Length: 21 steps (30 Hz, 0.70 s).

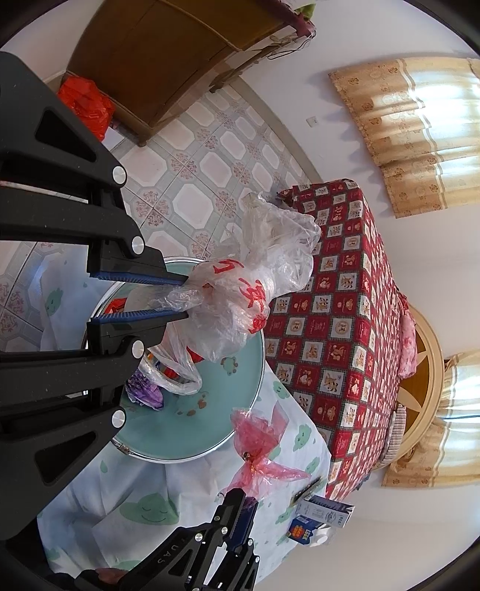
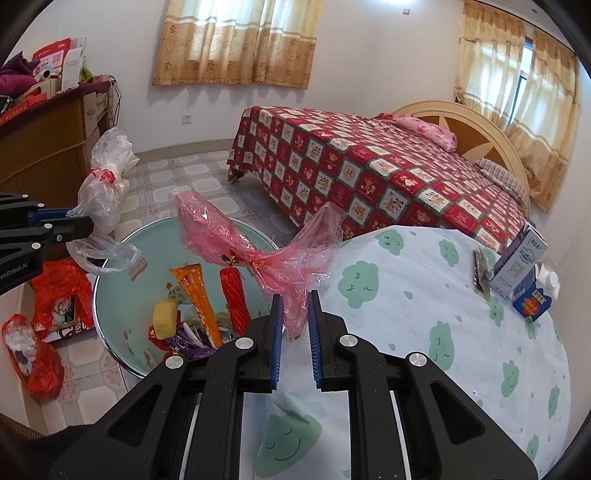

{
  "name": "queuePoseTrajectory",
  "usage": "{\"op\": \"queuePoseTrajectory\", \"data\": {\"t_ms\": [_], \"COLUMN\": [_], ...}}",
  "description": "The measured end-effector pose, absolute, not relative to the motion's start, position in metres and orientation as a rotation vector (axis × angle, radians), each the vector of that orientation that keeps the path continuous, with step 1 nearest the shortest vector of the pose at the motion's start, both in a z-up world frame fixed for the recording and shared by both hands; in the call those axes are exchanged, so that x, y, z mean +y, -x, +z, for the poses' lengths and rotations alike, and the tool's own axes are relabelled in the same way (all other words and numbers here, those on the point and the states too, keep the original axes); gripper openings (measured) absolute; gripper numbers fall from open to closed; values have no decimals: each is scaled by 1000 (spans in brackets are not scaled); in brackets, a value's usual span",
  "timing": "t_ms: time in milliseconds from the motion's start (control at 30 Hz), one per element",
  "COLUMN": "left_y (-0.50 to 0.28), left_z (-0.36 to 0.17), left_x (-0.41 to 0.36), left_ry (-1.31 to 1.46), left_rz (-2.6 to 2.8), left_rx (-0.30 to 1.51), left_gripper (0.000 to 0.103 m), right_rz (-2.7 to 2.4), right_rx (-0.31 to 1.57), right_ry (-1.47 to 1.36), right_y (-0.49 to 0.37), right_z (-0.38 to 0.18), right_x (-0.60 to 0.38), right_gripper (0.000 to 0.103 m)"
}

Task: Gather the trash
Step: 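Carry the clear bag over the teal bucket while the right gripper carries the pink bag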

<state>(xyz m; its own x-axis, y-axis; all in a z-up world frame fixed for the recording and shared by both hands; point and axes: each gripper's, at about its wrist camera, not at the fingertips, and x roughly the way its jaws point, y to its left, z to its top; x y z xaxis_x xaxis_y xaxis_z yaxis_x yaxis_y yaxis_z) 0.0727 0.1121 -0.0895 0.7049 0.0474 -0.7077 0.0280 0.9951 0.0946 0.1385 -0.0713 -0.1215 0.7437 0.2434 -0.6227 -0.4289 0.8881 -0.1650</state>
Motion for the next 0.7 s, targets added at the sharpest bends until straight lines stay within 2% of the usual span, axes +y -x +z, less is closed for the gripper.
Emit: {"op": "queuePoseTrajectory", "data": {"t_ms": [700], "left_y": [-74], "left_z": [-90], "left_x": [112], "left_ry": [-95], "left_rz": [13], "left_rx": [787], "left_gripper": [13], "right_rz": [382], "right_rx": [634], "right_ry": [317], "right_y": [-143], "right_z": [-122], "right_x": [-67], "right_gripper": [14]}}
